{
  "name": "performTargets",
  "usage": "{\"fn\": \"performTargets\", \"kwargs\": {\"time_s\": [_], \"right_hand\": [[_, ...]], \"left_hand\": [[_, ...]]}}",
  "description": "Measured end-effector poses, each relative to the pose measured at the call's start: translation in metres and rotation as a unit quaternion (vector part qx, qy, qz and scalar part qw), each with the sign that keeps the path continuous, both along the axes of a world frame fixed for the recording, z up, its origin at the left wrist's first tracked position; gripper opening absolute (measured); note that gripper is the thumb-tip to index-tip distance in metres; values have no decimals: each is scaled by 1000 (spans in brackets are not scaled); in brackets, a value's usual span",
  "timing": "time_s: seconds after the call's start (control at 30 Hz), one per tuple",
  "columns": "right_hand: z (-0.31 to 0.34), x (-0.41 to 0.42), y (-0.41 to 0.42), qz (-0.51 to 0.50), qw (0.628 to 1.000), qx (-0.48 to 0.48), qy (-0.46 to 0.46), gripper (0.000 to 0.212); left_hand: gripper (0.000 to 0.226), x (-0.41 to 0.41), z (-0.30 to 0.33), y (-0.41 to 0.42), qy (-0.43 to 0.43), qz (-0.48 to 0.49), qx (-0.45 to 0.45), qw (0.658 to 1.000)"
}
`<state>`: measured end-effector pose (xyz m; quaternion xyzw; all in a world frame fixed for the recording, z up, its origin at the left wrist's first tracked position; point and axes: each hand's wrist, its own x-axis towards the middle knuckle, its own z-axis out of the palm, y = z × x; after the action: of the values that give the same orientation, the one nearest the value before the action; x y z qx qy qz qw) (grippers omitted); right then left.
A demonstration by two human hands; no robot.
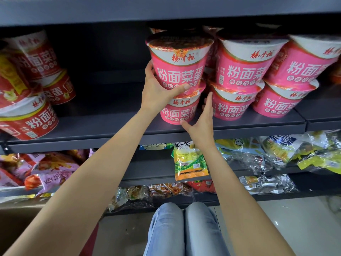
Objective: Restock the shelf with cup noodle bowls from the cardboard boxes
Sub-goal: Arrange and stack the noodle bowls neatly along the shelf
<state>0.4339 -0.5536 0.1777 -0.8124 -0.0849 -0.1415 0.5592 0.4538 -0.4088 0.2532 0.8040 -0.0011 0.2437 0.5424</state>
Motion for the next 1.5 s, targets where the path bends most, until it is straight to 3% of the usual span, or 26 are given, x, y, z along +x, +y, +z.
{"fn": "performTargets", "kwargs": {"time_s": [0.2, 0.67, 0.73, 0.8, 0.9, 1.0, 1.13, 1.27, 1.37, 1.5], "right_hand": [[15, 8, 23, 17, 997, 69, 6, 130], [15, 7, 17, -24, 999, 30, -6, 127], [12, -3, 12, -41, 999, 0, -2, 116], [7, -27, 8, -71, 997, 6, -20, 91], [1, -65, 14, -68, 992, 32, -106, 50], [4, -78, 37, 9, 990, -1, -144, 28], [21, -79, 95, 143, 979, -75, -123, 16], [36, -74, 179, 257, 958, -84, -92, 34], [46, -67, 243, 325, 945, -42, -3, 66], [45, -53, 317, 361, 932, -17, 30, 94]], "left_hand": [[110, -2, 1, -1, 4, 8, 0, 1000], [116, -7, 6, -13, 21, 2, 0, 1000], [122, -15, 8, -15, 26, -11, -18, 999], [121, -30, 11, -12, 39, 0, -30, 999], [85, -69, 10, 10, 30, 68, -11, 997], [39, -121, 1, 56, -13, 136, 42, 990], [26, -178, -13, 137, -36, 264, 95, 959], [55, -198, -31, 227, -18, 357, 62, 932], [81, -192, -35, 278, 23, 315, -36, 948], [93, -178, -39, 311, 29, 267, -76, 960]]}}
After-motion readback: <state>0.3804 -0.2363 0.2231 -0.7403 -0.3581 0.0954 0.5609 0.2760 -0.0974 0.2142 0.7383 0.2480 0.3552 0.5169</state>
